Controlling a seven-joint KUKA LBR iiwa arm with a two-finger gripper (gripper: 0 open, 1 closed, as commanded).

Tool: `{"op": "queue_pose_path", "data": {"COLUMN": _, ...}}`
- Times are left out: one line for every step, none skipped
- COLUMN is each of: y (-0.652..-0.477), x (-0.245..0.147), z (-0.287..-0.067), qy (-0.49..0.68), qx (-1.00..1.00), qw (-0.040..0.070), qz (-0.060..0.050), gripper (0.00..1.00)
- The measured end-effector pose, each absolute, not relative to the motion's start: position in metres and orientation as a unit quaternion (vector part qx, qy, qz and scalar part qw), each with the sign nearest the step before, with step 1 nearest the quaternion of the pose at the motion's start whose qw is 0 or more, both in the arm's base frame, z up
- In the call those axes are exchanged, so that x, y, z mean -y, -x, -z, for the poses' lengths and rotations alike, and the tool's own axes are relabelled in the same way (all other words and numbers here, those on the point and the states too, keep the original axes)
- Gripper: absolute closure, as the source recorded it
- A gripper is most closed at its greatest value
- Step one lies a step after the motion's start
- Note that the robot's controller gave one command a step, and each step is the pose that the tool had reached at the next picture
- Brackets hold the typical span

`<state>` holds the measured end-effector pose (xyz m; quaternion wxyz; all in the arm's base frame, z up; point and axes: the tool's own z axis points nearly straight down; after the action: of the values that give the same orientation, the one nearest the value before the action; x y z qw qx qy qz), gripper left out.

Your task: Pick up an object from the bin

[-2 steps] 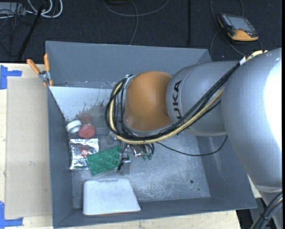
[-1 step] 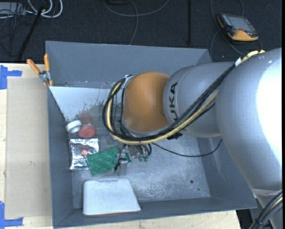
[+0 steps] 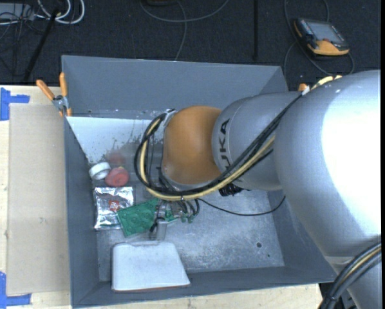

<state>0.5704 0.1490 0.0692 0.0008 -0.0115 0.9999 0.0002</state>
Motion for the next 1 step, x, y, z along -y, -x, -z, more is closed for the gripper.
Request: {"op": "queue_pose_path", "data": {"y": -0.5708, "x": -0.1487, "z": -0.0692, "qy": 0.010, "qx": -1.000, "qw": 0.001, "qz": -0.001, "gripper": 0.00}}
